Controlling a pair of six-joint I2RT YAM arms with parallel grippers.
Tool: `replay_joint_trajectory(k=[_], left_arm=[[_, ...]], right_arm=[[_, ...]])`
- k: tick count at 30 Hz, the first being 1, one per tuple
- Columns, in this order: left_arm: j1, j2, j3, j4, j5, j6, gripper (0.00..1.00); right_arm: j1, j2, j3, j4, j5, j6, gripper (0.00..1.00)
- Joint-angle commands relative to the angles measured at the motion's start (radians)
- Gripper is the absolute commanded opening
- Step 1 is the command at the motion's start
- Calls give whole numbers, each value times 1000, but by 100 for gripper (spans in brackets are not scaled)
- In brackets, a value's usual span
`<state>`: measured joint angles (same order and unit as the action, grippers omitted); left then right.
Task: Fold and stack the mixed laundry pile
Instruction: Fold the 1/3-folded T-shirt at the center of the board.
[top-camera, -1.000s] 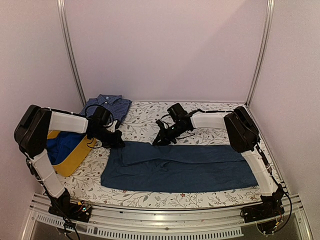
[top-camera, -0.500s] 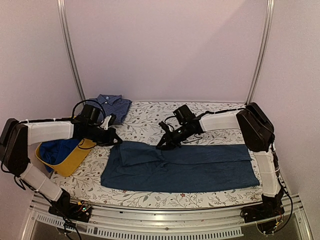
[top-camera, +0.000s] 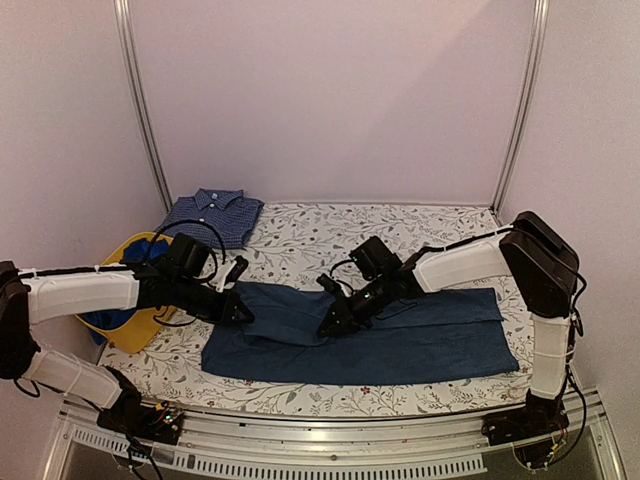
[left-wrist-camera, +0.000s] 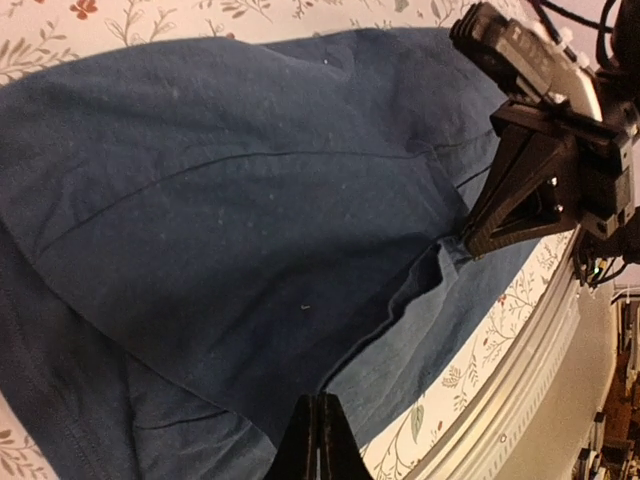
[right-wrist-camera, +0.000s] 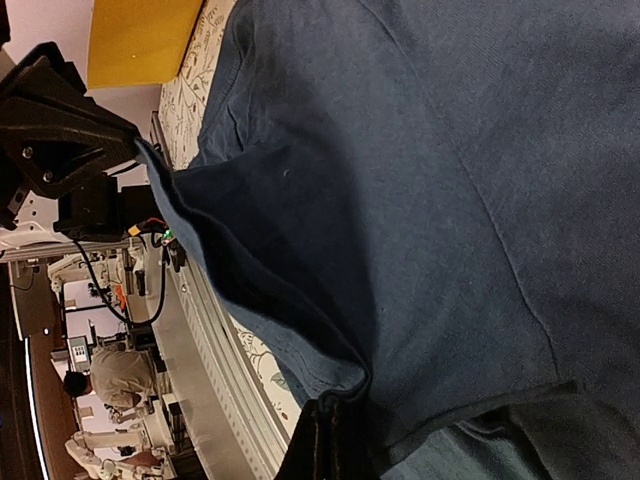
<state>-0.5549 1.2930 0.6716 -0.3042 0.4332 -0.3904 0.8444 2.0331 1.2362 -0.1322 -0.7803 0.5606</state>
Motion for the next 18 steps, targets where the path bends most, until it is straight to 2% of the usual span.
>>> replay_joint_trajectory(k=[1,9,18], left_arm=[[-78,33,27,-95,-78,-44,0],[-173,66,20,-151,-105,-144,0],[-146,162,70,-83,-209,-91,0]], right_arm=[[7,-66,-50,24,27,-11,0],[15,-65,-82,21,24,-9,2],[16,-21,-62,38,60,5,2]])
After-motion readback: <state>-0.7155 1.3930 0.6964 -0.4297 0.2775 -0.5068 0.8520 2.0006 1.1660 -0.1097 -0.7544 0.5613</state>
